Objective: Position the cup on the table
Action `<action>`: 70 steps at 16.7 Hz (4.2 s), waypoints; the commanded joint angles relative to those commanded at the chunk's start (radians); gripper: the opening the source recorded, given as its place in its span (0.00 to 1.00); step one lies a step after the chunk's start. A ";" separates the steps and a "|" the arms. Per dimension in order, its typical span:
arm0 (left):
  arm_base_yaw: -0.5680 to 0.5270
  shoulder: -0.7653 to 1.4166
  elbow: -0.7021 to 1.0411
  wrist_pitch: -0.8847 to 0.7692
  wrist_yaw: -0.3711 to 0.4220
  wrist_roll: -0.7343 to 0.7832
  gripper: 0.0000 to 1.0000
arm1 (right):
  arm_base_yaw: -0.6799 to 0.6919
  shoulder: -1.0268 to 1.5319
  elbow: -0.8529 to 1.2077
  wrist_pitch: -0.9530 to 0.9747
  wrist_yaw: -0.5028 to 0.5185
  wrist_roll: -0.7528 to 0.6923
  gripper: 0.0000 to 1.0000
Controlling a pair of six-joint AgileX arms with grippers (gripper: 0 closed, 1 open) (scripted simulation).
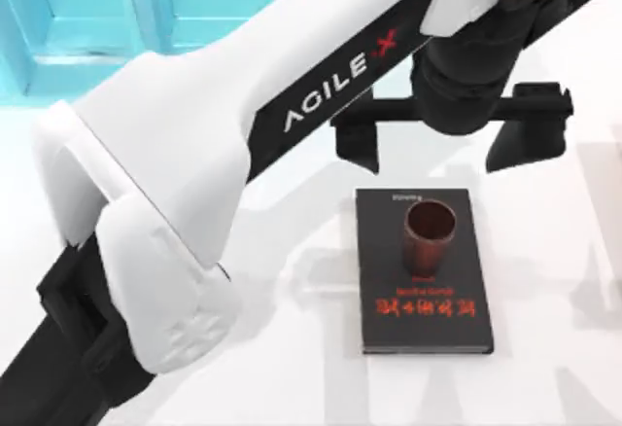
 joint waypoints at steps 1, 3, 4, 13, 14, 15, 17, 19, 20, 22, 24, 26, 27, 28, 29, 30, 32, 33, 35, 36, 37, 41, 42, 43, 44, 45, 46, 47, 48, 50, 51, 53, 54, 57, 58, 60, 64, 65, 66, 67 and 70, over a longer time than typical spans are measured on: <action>-0.020 0.036 0.057 -0.018 -0.005 -0.015 1.00 | 0.000 0.000 0.000 0.000 0.000 0.000 1.00; -0.050 0.089 0.139 -0.043 -0.013 -0.038 1.00 | 0.000 0.000 0.000 0.000 0.000 0.000 1.00; -0.060 0.106 0.166 -0.050 -0.016 -0.046 1.00 | 0.000 0.000 0.000 0.000 0.000 0.000 1.00; -0.060 0.110 0.143 -0.019 -0.016 -0.045 1.00 | 0.000 0.000 0.000 0.000 0.000 0.000 1.00; -0.058 0.103 0.109 0.009 -0.016 -0.042 1.00 | 0.000 0.000 0.000 0.000 0.000 0.000 1.00; -0.055 0.094 0.064 0.045 -0.016 -0.039 1.00 | 0.000 0.000 0.000 0.000 0.000 0.000 1.00; -0.049 0.068 -0.055 0.135 -0.016 -0.033 1.00 | 0.000 0.000 0.000 0.000 0.000 0.000 1.00; -0.043 0.039 -0.194 0.241 -0.015 -0.028 1.00 | 0.000 0.000 0.000 0.000 0.000 0.000 1.00; -0.040 0.026 -0.259 0.291 -0.015 -0.026 1.00 | 0.000 0.000 0.000 0.000 0.000 0.000 1.00; -0.036 0.007 -0.365 0.378 -0.015 -0.021 1.00 | 0.000 0.000 0.000 0.000 0.000 0.000 1.00; -0.033 -0.003 -0.428 0.435 -0.015 -0.018 1.00 | 0.000 0.000 0.000 0.000 0.000 0.000 1.00; -0.032 -0.006 -0.448 0.455 -0.015 -0.017 1.00 | 0.000 0.000 0.000 0.000 0.000 0.000 1.00; -0.032 -0.006 -0.448 0.455 -0.015 -0.017 1.00 | 0.000 0.000 0.000 0.000 0.000 0.000 1.00; -0.032 -0.006 -0.448 0.455 -0.015 -0.017 1.00 | 0.000 0.000 0.000 0.000 0.000 0.000 1.00; -0.032 -0.006 -0.448 0.455 -0.015 -0.017 1.00 | 0.000 0.000 0.000 0.000 0.000 0.000 1.00; -0.032 -0.006 -0.448 0.455 -0.015 -0.017 0.92 | 0.000 0.000 0.000 0.000 0.000 0.000 1.00; -0.032 -0.006 -0.448 0.455 -0.015 -0.017 0.77 | 0.000 0.000 0.000 0.000 0.000 0.000 1.00; -0.032 -0.006 -0.448 0.455 -0.015 -0.017 0.70 | 0.000 0.000 0.000 0.000 0.000 0.000 1.00; -0.032 -0.006 -0.448 0.455 -0.015 -0.017 0.55 | 0.000 0.000 0.000 0.000 0.000 0.000 1.00; -0.032 -0.006 -0.448 0.455 -0.015 -0.017 0.47 | 0.000 0.000 0.000 0.000 0.000 0.000 1.00; -0.032 -0.006 -0.448 0.455 -0.015 -0.017 0.40 | 0.000 0.000 0.000 0.000 0.000 0.000 1.00; -0.032 -0.006 -0.448 0.455 -0.015 -0.017 0.10 | 0.000 0.000 0.000 0.000 0.000 0.000 1.00; -0.032 -0.006 -0.448 0.455 -0.015 -0.017 0.02 | 0.000 0.000 0.000 0.000 0.000 0.000 1.00; -0.032 -0.006 -0.448 0.455 -0.015 -0.017 0.00 | 0.000 0.000 0.000 0.000 0.000 0.000 1.00; -0.032 -0.006 -0.448 0.455 -0.015 -0.017 0.00 | 0.000 0.000 0.000 0.000 0.000 0.000 1.00; -0.032 -0.006 -0.448 0.455 -0.015 -0.017 0.00 | 0.000 0.000 0.000 0.000 0.000 0.000 1.00; -0.032 -0.006 -0.448 0.455 -0.015 -0.017 0.00 | 0.000 0.000 0.000 0.000 0.000 0.000 1.00; -0.032 -0.006 -0.448 0.455 -0.015 -0.017 0.00 | 0.000 0.000 0.000 0.000 0.000 0.000 1.00; -0.032 -0.006 -0.448 0.455 -0.015 -0.017 0.00 | 0.000 0.000 0.000 0.000 0.000 0.000 1.00; -0.032 -0.006 -0.448 0.455 -0.015 -0.017 0.00 | 0.000 0.000 0.000 0.000 0.000 0.000 1.00; -0.036 -0.006 -0.448 0.454 -0.015 -0.016 0.00 | 0.000 0.000 0.000 0.000 0.000 0.000 1.00; -0.039 0.001 -0.431 0.438 -0.015 -0.015 0.00 | 0.000 0.000 0.000 0.000 0.000 0.000 1.00; -0.041 0.008 -0.407 0.416 -0.016 -0.014 0.00 | 0.000 0.000 0.000 0.000 0.000 0.000 1.00; -0.043 0.033 -0.288 0.322 -0.015 -0.015 0.00 | 0.000 0.000 0.000 0.000 0.000 0.000 1.00; -0.043 0.041 -0.243 0.288 -0.014 -0.015 0.00 | 0.000 0.000 0.000 0.000 0.000 0.000 1.00; -0.040 0.051 -0.171 0.231 -0.014 -0.017 0.00 | 0.000 0.000 0.000 0.000 0.000 0.000 1.00; -0.037 0.052 -0.139 0.204 -0.014 -0.017 0.00 | 0.000 0.000 0.000 0.000 0.000 0.000 1.00; -0.037 0.052 -0.139 0.204 -0.014 -0.017 0.00 | 0.000 0.000 0.000 0.000 0.000 0.000 1.00; -0.038 0.052 -0.141 0.206 -0.014 -0.016 0.00 | 0.000 0.000 0.000 0.000 0.000 0.000 1.00; -0.036 0.050 -0.143 0.207 -0.014 -0.014 0.00 | 0.000 0.000 0.000 0.000 0.000 0.000 1.00; 0.014 -0.011 -0.212 0.225 0.005 0.039 0.00 | 0.000 0.000 0.000 0.000 0.000 0.000 1.00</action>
